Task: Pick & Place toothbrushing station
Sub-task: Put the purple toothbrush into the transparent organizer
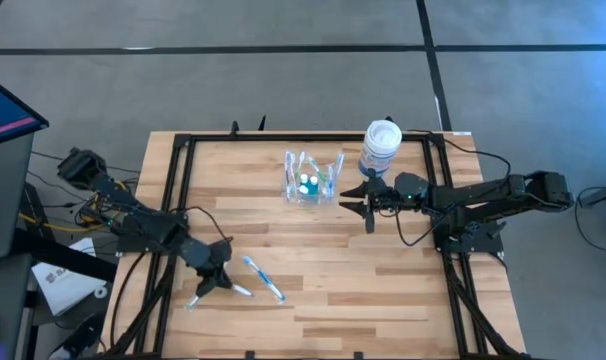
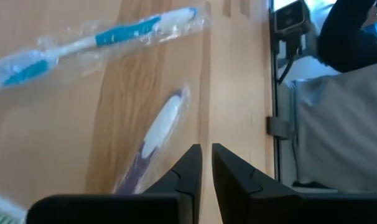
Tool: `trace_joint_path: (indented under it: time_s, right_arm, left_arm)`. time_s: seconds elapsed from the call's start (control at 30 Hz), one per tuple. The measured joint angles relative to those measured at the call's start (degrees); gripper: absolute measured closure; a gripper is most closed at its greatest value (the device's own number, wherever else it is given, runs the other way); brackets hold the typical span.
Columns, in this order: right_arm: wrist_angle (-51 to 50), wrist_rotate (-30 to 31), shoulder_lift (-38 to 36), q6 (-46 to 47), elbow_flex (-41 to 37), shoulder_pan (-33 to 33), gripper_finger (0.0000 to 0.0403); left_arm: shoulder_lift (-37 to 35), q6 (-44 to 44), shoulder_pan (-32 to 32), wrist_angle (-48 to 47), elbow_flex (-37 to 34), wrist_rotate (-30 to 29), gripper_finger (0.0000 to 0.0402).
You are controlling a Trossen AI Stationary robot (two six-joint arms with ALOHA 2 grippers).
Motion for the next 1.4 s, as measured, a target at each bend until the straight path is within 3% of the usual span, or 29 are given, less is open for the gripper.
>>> trace_joint_path:
  time_s: [0.4, 0.67, 0.93, 1.07, 1.17, 1.23, 1.4]
  right_arm:
    - [0.01, 0.0, 0.0, 0.0, 0.0, 0.0, 0.0277]
    - [-0.01, 0.0, 0.0, -0.02, 0.0, 0.0, 0.0278]
    - [0.0, 0.0, 0.02, -0.02, 0.0, 0.0, 0.0278]
    - [0.01, 0.0, 0.02, -0.02, 0.0, -0.02, 0.0278]
    - [0.02, 0.0, 0.02, -0.02, 0.02, -0.04, 0.0278]
    - [0.01, 0.0, 0.02, -0.02, 0.02, -0.04, 0.0278]
    - [-0.18, 0.02, 0.03, -0.02, 0.02, 0.4, 0.0278]
  left_arm:
    - [0.02, 0.11, 9.78, -7.74, 0.02, 17.38, 0.0376]
    - [0.02, 3.32, 15.37, -7.91, 0.02, 24.09, 0.0391]
    - [-0.16, 10.28, 18.41, -7.83, 4.17, 23.62, 0.0399]
    - [2.57, 11.34, 16.96, -7.29, 11.23, 19.26, 0.0399]
    - [8.74, 17.19, 14.28, -7.67, 18.4, 18.79, 0.0399]
    - [13.94, 21.44, 12.92, -12.31, 23.91, 18.39, 0.0399]
    - [26.06, 30.4, 10.9, -36.6, 37.35, 13.01, 0.0399]
